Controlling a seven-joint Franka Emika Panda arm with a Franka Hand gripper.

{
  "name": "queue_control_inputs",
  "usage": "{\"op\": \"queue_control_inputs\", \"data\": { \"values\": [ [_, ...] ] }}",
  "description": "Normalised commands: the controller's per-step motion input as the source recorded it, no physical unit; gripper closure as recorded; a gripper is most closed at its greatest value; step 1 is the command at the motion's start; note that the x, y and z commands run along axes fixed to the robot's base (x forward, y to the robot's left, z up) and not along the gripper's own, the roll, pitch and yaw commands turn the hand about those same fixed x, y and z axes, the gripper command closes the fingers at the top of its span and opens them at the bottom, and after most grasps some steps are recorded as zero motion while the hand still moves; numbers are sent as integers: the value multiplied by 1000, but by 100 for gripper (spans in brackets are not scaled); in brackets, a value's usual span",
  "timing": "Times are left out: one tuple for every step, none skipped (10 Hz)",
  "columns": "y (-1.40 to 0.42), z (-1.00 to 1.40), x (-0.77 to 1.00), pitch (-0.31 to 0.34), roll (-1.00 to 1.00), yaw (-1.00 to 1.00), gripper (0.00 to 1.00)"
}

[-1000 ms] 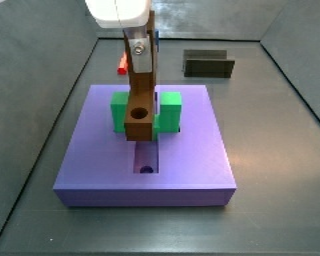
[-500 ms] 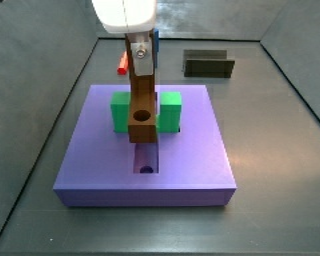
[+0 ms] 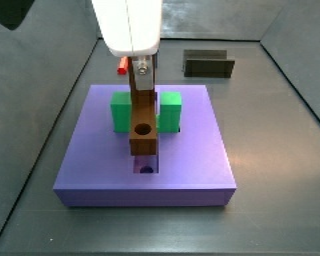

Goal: Pick up the brown object. Move up. Move to above the board. Insert the brown object.
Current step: Insert the brown object.

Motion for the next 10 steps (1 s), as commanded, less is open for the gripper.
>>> {"op": "queue_control_inputs", "data": {
  "values": [
    [29, -140, 34, 0, 0, 0, 100],
    [14, -143, 31, 0, 0, 0, 100],
    [0, -197, 54, 0, 0, 0, 100],
    [0, -214, 137, 0, 0, 20, 100],
    [0, -243, 126, 0, 0, 20, 100],
    [0, -237, 117, 0, 0, 29, 100],
    [0, -223, 114, 0, 0, 31, 100],
    [0, -211, 114, 0, 0, 29, 100],
    [0, -217, 100, 0, 0, 26, 100],
    [0, -226, 66, 0, 0, 17, 100]
  ]
}}
